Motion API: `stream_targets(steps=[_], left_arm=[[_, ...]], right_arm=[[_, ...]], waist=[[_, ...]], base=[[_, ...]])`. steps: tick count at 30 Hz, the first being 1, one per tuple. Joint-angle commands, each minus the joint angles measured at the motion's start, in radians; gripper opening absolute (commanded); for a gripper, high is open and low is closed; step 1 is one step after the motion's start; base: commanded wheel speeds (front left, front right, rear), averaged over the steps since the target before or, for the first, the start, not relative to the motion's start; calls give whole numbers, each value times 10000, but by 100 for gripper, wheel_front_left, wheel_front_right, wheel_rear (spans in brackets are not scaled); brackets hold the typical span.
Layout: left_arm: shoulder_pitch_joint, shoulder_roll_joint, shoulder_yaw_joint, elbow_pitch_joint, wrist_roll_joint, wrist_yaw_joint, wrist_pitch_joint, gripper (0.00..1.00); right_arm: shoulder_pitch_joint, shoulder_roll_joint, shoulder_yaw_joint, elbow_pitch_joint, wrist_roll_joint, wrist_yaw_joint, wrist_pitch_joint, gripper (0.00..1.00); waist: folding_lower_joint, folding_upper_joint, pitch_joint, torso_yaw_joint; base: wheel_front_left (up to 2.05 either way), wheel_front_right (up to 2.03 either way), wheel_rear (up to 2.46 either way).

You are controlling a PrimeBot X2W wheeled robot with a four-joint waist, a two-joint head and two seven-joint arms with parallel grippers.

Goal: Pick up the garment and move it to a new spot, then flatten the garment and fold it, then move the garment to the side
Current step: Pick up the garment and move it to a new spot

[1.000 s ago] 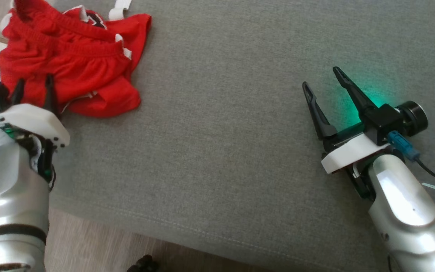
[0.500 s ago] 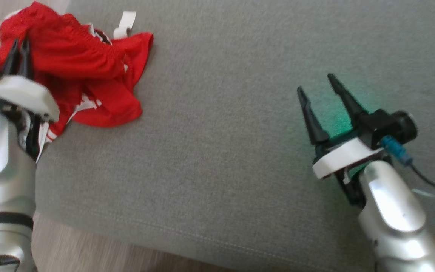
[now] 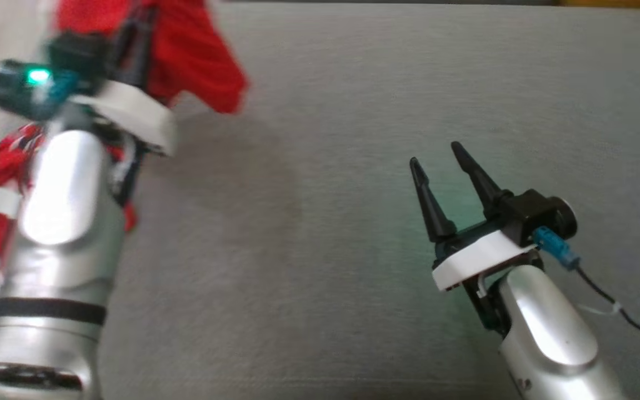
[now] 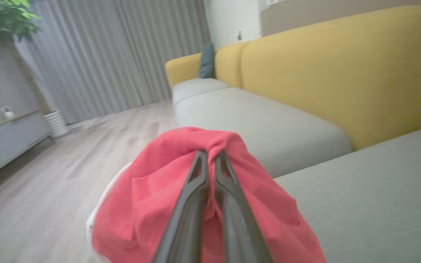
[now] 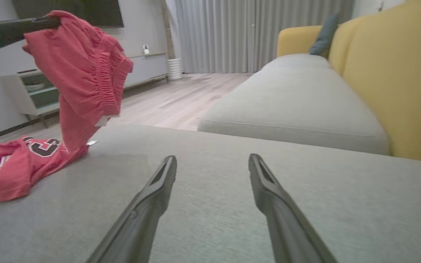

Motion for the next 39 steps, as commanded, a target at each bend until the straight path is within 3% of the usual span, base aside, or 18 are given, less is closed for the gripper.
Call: stream_targets(steps=[1, 13, 22, 23, 24, 25, 35, 39], left_arm=[[-301, 140, -109, -501, -161, -5, -78, 0], [-234, -1128, -1667, -1405, -1277, -8, -78, 0], [800, -1254, -1987, -978, -1762, 321, -78, 0], [982, -1255, -1923, -889, -1770, 408, -78, 12], [1157, -1254, -1855, -834, -1730, 497, -78, 49], [1336, -1232, -1799, -783, -1671, 561, -78, 100], [3963, -996, 147, -1902, -1531, 1400, -78, 100], [5100, -1072, 787, -2583, -1357, 1532, -78, 100]], right_arm=[[80, 180, 294, -377, 96, 73, -65, 100], [-69, 264, 314, -826, 740, 73, -65, 100], [-18, 266, 209, -1073, 956, 73, -65, 100], [2, 266, 228, -1067, 959, 73, -65, 100], [17, 266, 246, -1057, 954, 73, -65, 100], [30, 266, 252, -1041, 928, 73, -65, 100], [252, 267, 223, -592, 593, 73, -65, 100], [486, 267, 152, -357, 482, 73, -65, 100]], waist=[[1, 0, -369, -1317], [1, 0, 138, -4314], [1, 0, 356, -4763], [1, 0, 369, -4737], [1, 0, 378, -4680], [1, 0, 376, -4601], [1, 0, -117, -3165], [1, 0, -474, -2601]], base=[[0, 0, 0], [0, 0, 0], [0, 0, 0], [0, 0, 0], [0, 0, 0], [0, 0, 0], [0, 0, 0], [0, 0, 0]])
